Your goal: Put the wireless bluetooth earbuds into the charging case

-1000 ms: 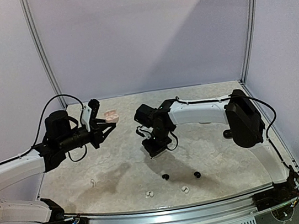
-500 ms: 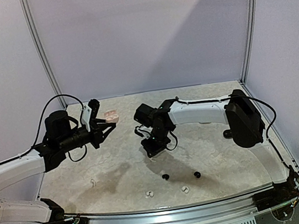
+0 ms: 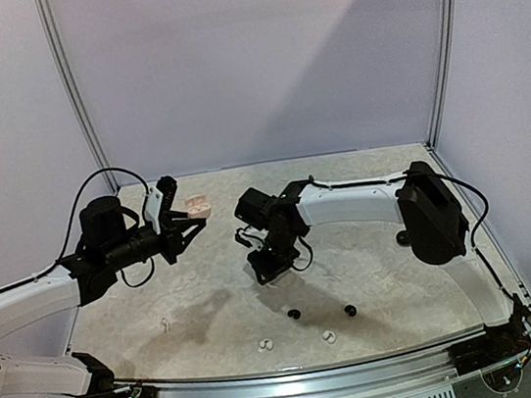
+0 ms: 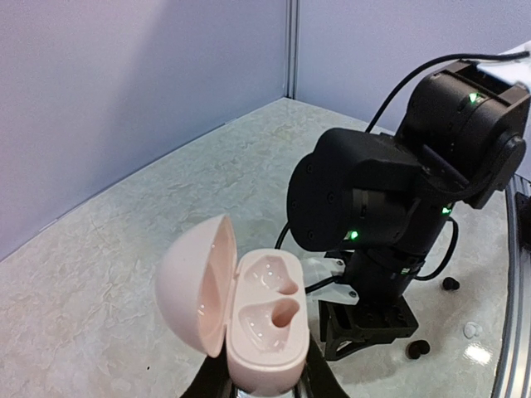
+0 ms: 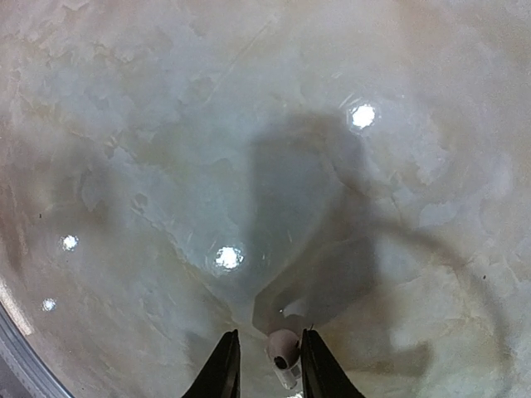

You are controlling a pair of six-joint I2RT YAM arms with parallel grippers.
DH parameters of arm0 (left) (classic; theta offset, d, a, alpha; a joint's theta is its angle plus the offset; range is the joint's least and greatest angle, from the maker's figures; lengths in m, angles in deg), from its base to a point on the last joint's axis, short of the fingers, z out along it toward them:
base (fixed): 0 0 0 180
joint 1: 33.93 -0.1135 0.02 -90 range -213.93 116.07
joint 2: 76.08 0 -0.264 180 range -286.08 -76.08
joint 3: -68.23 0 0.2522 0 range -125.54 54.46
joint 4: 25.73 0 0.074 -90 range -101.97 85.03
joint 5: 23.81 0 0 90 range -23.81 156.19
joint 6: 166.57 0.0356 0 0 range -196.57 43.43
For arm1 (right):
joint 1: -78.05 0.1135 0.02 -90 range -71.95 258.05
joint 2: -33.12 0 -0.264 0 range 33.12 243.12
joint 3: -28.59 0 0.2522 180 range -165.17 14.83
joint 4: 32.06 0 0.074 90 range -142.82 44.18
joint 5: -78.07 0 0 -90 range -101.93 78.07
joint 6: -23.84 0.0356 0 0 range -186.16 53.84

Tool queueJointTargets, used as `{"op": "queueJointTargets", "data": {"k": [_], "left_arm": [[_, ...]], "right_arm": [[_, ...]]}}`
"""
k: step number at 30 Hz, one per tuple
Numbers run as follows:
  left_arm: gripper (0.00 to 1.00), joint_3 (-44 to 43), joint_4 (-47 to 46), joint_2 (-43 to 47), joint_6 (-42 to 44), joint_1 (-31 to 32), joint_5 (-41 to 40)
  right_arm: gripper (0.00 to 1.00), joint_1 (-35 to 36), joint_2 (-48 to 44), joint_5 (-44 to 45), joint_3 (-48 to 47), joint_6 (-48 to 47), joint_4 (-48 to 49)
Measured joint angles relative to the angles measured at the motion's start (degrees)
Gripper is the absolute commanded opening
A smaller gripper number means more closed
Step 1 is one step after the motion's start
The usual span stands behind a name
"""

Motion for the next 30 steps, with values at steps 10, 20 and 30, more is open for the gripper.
{"op": "queueJointTargets", "data": {"k": [10,20,30], "left_arm": [[0.0,0.0,0.0,0.0,0.0,0.0,0.0],[0.0,0.0,-0.1,0.0,0.0,0.0,-0.5],[0.0,0.0,-7.8,0.7,1.1,0.0,0.5]], "right_arm": [[0.11,0.3,0.8,0.3,0.0,-0.6,0.1],[0.0,0.3,0.8,1.0,-0.5,-1.0,-0.7],[0.0,-1.5,-10.3,8.3,-1.9,-1.3,3.2]]}}
